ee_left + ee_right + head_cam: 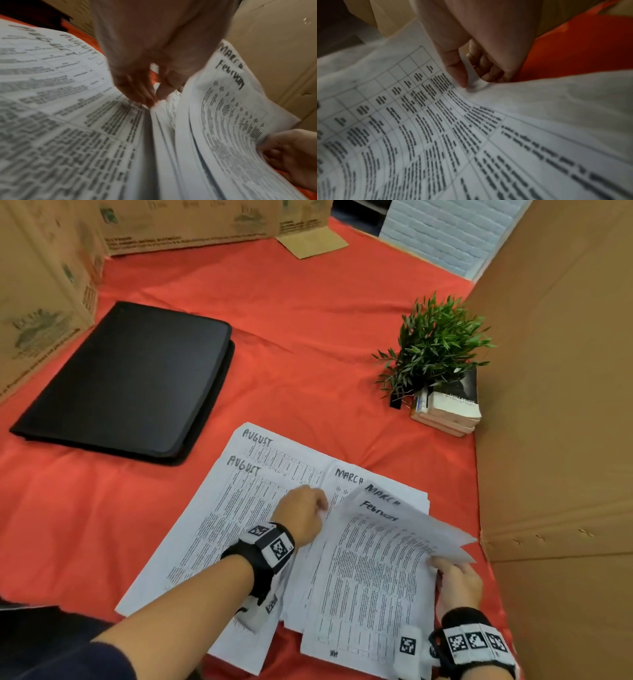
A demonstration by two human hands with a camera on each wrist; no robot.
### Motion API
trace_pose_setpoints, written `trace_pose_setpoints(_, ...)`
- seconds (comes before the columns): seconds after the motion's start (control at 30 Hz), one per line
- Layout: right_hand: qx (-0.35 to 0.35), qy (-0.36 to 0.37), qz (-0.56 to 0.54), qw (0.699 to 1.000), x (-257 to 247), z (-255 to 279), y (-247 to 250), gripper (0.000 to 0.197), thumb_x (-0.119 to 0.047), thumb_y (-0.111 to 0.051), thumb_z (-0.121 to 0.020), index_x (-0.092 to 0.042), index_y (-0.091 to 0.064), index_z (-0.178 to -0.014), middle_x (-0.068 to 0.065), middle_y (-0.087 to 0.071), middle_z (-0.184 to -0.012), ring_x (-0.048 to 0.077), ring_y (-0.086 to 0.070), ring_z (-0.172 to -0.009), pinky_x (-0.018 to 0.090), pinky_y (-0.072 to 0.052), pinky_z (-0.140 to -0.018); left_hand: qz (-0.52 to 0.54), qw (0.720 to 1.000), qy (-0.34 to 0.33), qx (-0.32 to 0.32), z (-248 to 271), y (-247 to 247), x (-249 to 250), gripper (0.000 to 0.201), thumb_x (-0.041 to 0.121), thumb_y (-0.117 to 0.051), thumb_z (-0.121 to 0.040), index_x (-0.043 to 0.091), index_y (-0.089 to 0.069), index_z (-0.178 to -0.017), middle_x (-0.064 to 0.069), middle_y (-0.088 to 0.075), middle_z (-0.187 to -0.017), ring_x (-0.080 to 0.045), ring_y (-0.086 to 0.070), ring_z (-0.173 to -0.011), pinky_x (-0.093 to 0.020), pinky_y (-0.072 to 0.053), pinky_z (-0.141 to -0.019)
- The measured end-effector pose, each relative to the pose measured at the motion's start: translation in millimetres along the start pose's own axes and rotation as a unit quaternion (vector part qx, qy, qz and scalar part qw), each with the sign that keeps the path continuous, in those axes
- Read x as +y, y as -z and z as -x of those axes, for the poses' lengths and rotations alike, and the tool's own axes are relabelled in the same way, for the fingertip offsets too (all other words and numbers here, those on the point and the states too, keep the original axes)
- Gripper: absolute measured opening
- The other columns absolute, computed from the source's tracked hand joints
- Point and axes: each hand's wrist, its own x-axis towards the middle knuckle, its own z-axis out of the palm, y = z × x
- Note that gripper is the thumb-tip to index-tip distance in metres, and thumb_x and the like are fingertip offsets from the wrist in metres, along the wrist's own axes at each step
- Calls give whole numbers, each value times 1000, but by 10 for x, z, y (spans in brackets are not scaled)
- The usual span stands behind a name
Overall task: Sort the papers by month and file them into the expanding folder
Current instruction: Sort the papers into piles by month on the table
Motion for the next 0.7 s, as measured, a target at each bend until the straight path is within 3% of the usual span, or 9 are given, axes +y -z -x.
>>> trace_pose_setpoints(0.03,-2,8,1,1000,19,-18,-5,21,7,-66,-70,-12,-61,-78,10,-63,-83,25,-58,-82,39,-47,-78,-21,998,42,31,-19,1,8,16,20,-63,-90,12,-60,-104,-3,-62,-101,-20,-59,-90,-32,-51,-76)
trace_pose_setpoints(0.1,-17,27,5,999,47,-37,-20,24,2,-67,-67,-15,-56,-79,7,-57,-81,23,-54,-79,37,-45,-78,-76,991,109,23,-57,-40,37,30,36,-66,-88,11,-55,-101,-3,-56,-92,-21,-56,-81,-30,-44,-64)
trace_pose_setpoints(0.23,-35,32,27,999,49,-57,-33,20,6,-59,-82,-13,-61,-76,5,-60,-79,21,-53,-78,33,-42,-78,-95,988,121,19,-116,-73,109,19,25,-67,-87,14,-56,-76,-1,-54,-71,-20,-52,-67,-26,-41,-56)
trace_pose_setpoints(0.33,-22,33,37,999,-7,-65,-84,20,6,-59,-82,-10,-58,-69,4,-54,-73,20,-46,-74,31,-37,-70,-128,988,81,-13,-125,7,136,40,28,-65,-91,12,-46,-60,-2,-48,-62,-24,-57,-67,-28,-44,-59)
trace_pose_setpoints(0.43,-6,33,37,999,-36,-82,-118,18,7,-58,-81,-9,-59,-72,7,-56,-78,21,-47,-72,30,-38,-70,-265,962,6,-64,-37,151,234,38,35,-47,-101,11,-50,-72,-3,-50,-68,-24,-57,-71,-31,-47,-66)
trace_pose_setpoints(0.53,2,13,39,999,-43,-103,-113,13,3,-61,-78,-7,-59,-71,8,-55,-76,22,-47,-72,33,-37,-70,-331,937,-93,-61,50,243,334,32,22,-36,-101,12,-47,-73,-3,-48,-68,-22,-49,-63,-30,-42,-61)
trace_pose_setpoints(0.6,11,-9,40,999,-6,-114,-95,6,0,-64,-71,-6,-61,-72,10,-56,-76,23,-48,-74,37,-38,-69,-290,945,-136,-66,61,233,293,25,15,-38,-98,14,-45,-74,-4,-48,-68,-23,-49,-63,-30,-39,-58)
trace_pose_setpoints(0.7,-21,-18,4,1000,-38,-68,-47,13,3,-63,-71,-5,-64,-81,11,-60,-81,24,-53,-77,34,-42,-68,-101,985,-134,-32,87,199,163,28,19,-48,-99,16,-50,-71,0,-53,-62,-16,-48,-57,-27,-34,-54)
